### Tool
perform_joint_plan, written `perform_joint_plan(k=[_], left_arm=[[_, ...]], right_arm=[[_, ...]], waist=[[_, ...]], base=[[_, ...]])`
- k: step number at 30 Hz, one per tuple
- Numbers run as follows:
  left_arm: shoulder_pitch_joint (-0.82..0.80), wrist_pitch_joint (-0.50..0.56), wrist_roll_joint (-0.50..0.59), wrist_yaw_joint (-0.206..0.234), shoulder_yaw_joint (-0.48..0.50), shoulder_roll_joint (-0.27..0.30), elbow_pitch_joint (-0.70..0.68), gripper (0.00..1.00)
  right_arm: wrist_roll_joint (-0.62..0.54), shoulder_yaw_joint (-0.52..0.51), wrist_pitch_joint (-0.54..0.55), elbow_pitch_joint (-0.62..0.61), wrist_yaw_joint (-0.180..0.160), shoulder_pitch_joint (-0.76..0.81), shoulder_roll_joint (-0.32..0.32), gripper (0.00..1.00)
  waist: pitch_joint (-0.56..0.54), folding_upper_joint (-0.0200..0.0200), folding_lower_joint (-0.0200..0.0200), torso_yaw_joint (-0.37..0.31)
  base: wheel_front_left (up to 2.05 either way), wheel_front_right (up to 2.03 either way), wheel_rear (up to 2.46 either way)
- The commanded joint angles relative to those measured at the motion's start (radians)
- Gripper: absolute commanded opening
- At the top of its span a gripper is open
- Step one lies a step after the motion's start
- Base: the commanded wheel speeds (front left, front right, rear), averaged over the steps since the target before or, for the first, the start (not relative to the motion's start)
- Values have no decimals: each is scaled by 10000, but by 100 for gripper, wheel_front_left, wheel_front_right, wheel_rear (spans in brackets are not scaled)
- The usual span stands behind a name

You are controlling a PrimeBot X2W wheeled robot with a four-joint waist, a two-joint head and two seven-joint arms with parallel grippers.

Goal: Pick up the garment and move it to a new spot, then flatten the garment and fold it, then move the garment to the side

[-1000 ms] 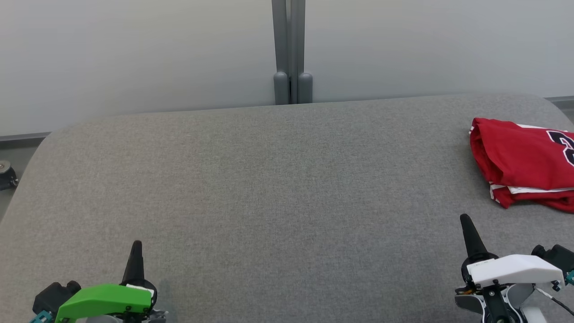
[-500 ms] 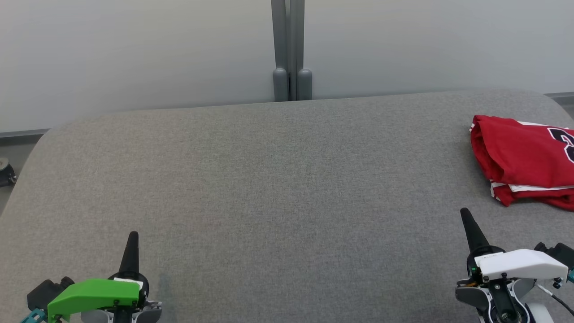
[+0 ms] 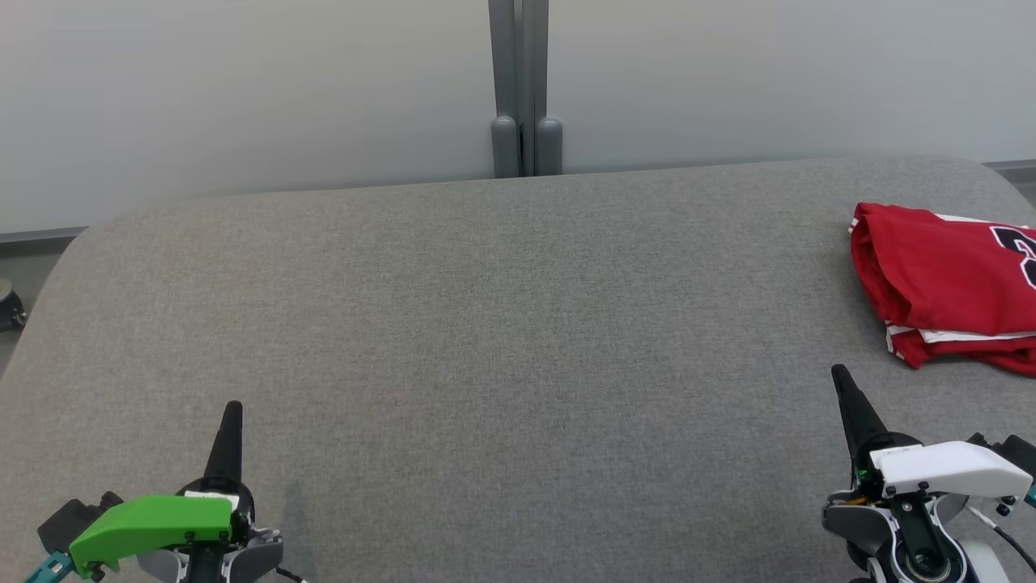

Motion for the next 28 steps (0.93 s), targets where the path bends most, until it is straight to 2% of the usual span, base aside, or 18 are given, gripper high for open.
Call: perform_joint_plan(k=[1, 28], left_arm=[[-224, 80, -254, -81, 86, 53, -91, 0], [-432, 602, -2005, -361, 414, 63, -294, 0]], right_arm=[[259, -43, 85, -90, -7, -201, -55, 0], [2191, -188, 599, -154, -8, -400, -63, 0]], waist=[[12, 0, 0, -2], [211, 0, 0, -26]], base=[[0, 0, 0], [0, 0, 0]])
